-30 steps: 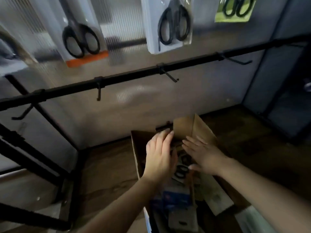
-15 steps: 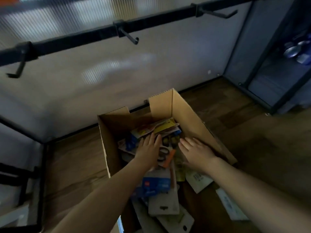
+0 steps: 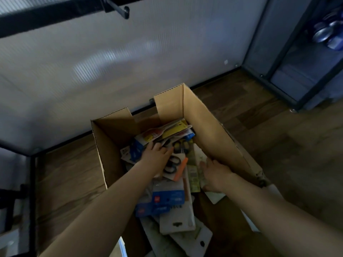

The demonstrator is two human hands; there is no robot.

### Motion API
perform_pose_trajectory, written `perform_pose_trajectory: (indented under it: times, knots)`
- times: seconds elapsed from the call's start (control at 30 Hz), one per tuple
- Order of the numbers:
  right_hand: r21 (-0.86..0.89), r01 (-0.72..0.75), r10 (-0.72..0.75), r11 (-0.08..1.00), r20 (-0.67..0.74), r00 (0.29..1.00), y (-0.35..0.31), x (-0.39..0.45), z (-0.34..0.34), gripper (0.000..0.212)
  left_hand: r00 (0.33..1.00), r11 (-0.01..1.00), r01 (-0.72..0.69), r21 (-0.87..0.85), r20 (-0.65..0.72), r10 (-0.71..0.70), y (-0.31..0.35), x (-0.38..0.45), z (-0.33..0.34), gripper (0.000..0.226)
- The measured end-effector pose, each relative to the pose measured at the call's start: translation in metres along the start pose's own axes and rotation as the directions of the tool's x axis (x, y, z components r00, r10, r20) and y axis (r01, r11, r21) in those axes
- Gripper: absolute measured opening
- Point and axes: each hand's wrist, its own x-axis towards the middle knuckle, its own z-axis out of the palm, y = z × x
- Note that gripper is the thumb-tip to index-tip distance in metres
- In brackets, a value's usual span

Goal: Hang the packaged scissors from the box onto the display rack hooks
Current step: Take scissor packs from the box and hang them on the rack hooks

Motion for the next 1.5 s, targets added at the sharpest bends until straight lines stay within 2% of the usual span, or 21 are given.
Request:
perform_pose_trajectory:
  times: [0.1,0.17,0.33,0.43,0.57,0.63,0.67,0.7,0.77,0.8,0.87,0.93,1.03,1.13,1.23,1.37,1.43,1.5]
  knots:
    - [0.043,-0.064,0.065,0.997,-0.013,0.998,-0.008,0.001,0.006,0.092,0.997,0.995,0.017,0.101,-0.083,-0.008,0.003,-0.004,-0.003,0.087]
    - [0.054,-0.097,0.098,0.994,-0.027,0.995,-0.012,0.002,0.009,0.097,0.995,0.997,0.034,0.069,-0.091,-0.028,0.006,-0.006,-0.001,0.080]
    - [0.048,-0.151,0.152,0.987,-0.004,0.988,-0.019,0.001,0.011,0.090,0.997,0.998,0.057,-0.011,-0.053,-0.057,0.016,-0.012,0.008,0.065]
    - [0.089,-0.184,0.182,0.979,0.022,0.983,-0.024,0.000,0.012,0.089,0.999,0.998,0.044,-0.046,0.002,-0.044,0.021,-0.014,0.010,0.069]
    - [0.135,-0.227,0.222,0.965,0.045,0.974,-0.031,-0.005,0.010,0.088,0.994,0.972,0.037,-0.231,0.105,-0.013,0.018,-0.016,0.006,0.074]
    - [0.139,-0.247,0.241,0.959,0.059,0.969,-0.035,-0.008,0.008,0.085,0.985,0.886,0.109,-0.451,0.168,-0.035,0.017,-0.013,0.005,0.067]
    - [0.145,-0.259,0.251,0.955,0.069,0.966,-0.036,-0.008,0.008,0.083,0.982,0.805,0.175,-0.566,0.163,-0.099,0.018,-0.011,0.006,0.061]
    - [0.156,-0.269,0.259,0.950,0.080,0.962,-0.037,-0.008,0.008,0.080,0.965,0.704,0.257,-0.662,0.141,-0.220,0.017,-0.011,0.007,0.056]
    - [0.183,-0.281,0.266,0.942,0.105,0.958,-0.037,-0.009,0.008,0.075,0.843,0.451,0.423,-0.785,0.159,-0.514,0.016,-0.015,0.010,0.053]
    - [0.192,-0.278,0.261,0.941,0.107,0.959,-0.036,-0.010,0.007,0.071,0.777,0.330,0.481,-0.812,0.222,-0.589,0.013,-0.018,0.013,0.054]
    - [0.171,-0.254,0.243,0.952,0.083,0.966,-0.037,-0.012,0.008,0.059,0.719,0.182,0.581,-0.793,0.396,-0.570,0.008,-0.024,0.021,0.068]
    - [0.121,-0.240,0.236,0.963,0.043,0.971,-0.038,-0.014,0.010,0.048,0.705,0.140,0.627,-0.766,0.481,-0.520,0.005,-0.024,0.030,0.085]
    - [0.097,-0.243,0.243,0.965,0.013,0.970,-0.041,-0.018,0.011,0.042,0.706,0.115,0.594,-0.796,0.448,-0.548,0.007,-0.020,0.032,0.095]
    - [0.131,-0.235,0.239,0.963,-0.015,0.971,-0.040,-0.025,0.010,0.036,0.700,0.076,0.561,-0.824,0.424,-0.575,0.006,-0.021,0.027,0.093]
    - [0.172,-0.216,0.229,0.961,-0.063,0.971,-0.040,-0.032,0.009,0.031,0.664,-0.020,0.529,-0.848,0.429,-0.613,0.002,-0.024,0.028,0.088]
    - [0.189,-0.203,0.224,0.961,-0.102,0.969,-0.040,-0.038,0.003,0.025,0.633,-0.110,0.526,-0.843,0.474,-0.612,0.003,-0.029,0.018,0.099]
    - [0.198,-0.211,0.238,0.957,-0.119,0.964,-0.040,-0.041,-0.002,0.026,0.625,-0.114,0.497,-0.860,0.446,-0.640,0.005,-0.029,0.014,0.099]
    - [0.199,-0.218,0.249,0.955,-0.149,0.957,-0.039,-0.046,-0.006,0.029,0.612,-0.110,0.482,-0.869,0.423,-0.668,0.007,-0.032,0.013,0.087]
